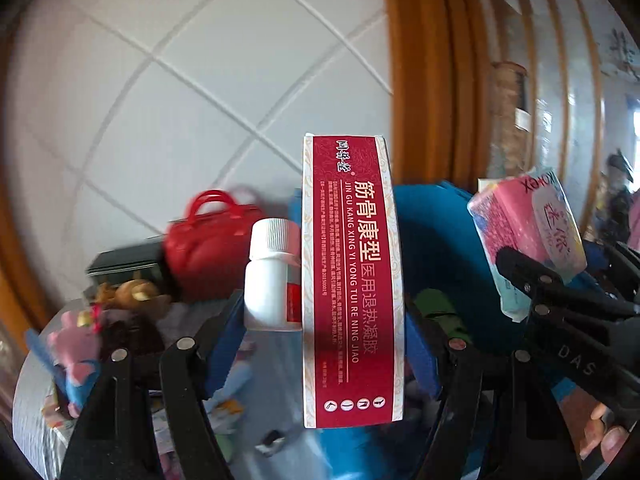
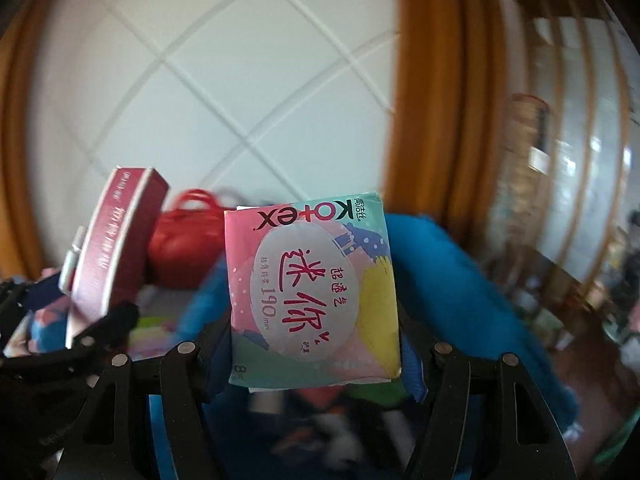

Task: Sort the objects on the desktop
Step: 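Lift the red box and Kotex pack and carry them over the crate, then lower both tools into the crate and open them to drop the items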

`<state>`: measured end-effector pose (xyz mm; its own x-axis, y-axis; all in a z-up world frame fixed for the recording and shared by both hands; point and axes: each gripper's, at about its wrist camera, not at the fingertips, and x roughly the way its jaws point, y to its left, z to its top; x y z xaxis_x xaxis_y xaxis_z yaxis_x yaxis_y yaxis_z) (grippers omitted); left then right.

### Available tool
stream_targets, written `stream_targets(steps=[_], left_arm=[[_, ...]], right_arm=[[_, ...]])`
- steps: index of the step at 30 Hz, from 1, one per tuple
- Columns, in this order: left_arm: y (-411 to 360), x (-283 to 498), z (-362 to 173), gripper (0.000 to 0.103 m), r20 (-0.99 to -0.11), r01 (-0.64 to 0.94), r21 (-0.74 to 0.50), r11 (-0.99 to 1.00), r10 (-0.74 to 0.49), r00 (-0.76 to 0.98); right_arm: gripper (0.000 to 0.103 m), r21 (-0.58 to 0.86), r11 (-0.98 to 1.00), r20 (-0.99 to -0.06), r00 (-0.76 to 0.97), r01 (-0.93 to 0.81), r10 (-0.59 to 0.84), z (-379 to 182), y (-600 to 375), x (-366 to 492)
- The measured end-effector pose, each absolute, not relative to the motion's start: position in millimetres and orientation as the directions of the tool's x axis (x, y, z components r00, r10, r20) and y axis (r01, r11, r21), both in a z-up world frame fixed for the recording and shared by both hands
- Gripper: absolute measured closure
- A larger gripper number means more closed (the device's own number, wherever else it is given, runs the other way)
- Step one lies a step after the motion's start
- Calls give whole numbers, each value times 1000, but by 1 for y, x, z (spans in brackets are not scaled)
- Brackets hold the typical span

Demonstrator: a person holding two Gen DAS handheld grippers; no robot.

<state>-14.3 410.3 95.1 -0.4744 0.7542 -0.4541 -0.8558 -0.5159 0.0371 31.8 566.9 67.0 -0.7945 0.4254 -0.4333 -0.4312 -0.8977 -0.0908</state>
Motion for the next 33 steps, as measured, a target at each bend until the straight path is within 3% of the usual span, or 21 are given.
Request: stream_targets(steps=[11,24,28,33], left_arm=[[517,53,76,31,-583,-908,52,-416,726,-366],[537,59,72,31,-642,-905,99,-414,669,-376],[555,48,70,31,-744,-942,34,-334,621,-247],[587,28,71,31,-809,-938,71,-339,531,-253]], right_arm=[[36,-103,-842,-539,-681,-530,495,33,675,58],[36,-155,-850,-587,-645,-503,489,5,692,56],[36,-130,-893,-669,-627,-430,399,0,700,46],[36,-141,-936,-757,-574,-322,311,0,709,26]])
